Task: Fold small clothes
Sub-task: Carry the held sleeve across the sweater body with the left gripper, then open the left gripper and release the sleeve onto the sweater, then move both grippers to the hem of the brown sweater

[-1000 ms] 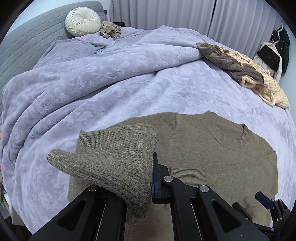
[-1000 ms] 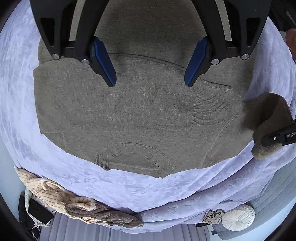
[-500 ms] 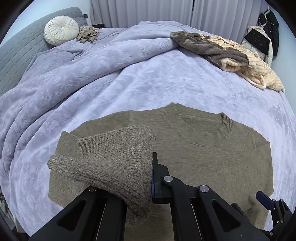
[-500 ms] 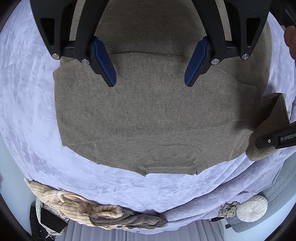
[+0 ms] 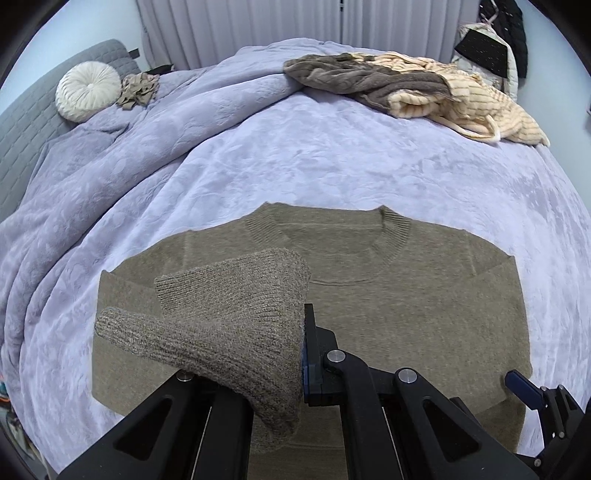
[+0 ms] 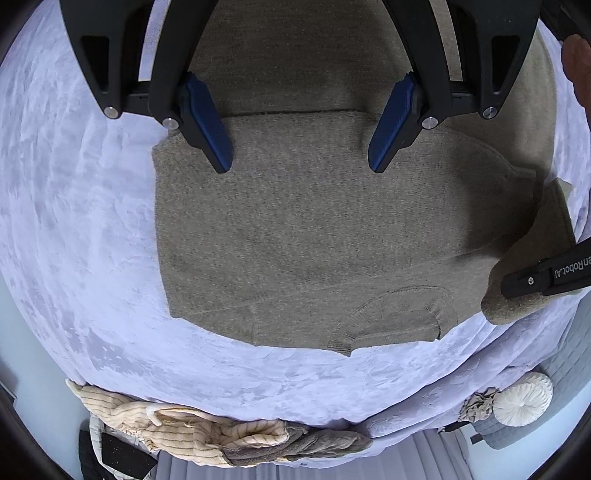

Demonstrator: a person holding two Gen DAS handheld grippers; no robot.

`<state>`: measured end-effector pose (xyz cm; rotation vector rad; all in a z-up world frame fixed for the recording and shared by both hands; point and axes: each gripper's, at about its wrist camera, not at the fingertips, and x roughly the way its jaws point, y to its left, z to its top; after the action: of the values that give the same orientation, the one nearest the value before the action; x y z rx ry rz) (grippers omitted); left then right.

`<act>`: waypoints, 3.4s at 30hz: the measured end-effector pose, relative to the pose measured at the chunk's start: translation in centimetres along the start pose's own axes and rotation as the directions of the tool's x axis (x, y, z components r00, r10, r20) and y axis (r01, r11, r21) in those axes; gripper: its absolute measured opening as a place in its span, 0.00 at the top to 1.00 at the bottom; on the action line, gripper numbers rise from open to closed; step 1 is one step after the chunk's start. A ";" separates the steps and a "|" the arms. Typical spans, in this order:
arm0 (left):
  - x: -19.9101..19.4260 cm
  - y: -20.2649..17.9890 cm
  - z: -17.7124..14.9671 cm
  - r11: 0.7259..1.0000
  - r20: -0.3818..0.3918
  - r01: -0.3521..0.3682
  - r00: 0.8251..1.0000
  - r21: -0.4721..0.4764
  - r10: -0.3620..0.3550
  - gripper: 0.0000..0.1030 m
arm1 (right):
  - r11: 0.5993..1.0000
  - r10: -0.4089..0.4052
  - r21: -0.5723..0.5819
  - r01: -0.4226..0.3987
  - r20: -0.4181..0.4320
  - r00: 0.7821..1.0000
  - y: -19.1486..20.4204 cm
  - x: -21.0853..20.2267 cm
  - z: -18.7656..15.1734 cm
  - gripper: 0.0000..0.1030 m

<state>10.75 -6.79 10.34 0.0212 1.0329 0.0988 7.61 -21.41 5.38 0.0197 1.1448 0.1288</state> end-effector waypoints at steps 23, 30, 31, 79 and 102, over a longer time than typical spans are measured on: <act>0.2 -10.9 -1.2 0.985 -0.033 0.019 0.999 0.172 -0.014 0.95 | 0.999 0.006 0.053 -0.010 0.071 0.997 -6.0 -1.8 -1.0 0.23; 0.5 -12.1 -1.6 0.980 -0.031 0.014 0.999 0.197 -0.008 0.95 | 0.998 0.002 0.055 -0.007 0.089 0.996 -6.7 -2.4 -1.7 0.23; 0.5 -12.4 -1.7 0.979 -0.029 0.014 1.000 0.203 -0.009 0.95 | 0.999 0.000 0.054 -0.005 0.090 0.996 -6.7 -2.5 -1.7 0.23; -0.3 -11.7 -2.8 0.914 -0.088 0.394 0.918 0.090 -0.387 0.11 | 0.979 -0.058 0.203 0.036 0.107 0.993 -14.8 -4.3 -5.6 0.23; 5.5 1.4 -4.2 0.997 -0.088 0.075 0.993 0.024 -0.073 0.11 | 0.990 -0.116 -0.045 0.131 0.249 0.962 -1.9 -6.2 -0.4 0.23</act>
<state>9.82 -5.01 3.52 0.0033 1.1210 0.0182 4.90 -24.05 10.71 -0.0884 0.8906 0.0486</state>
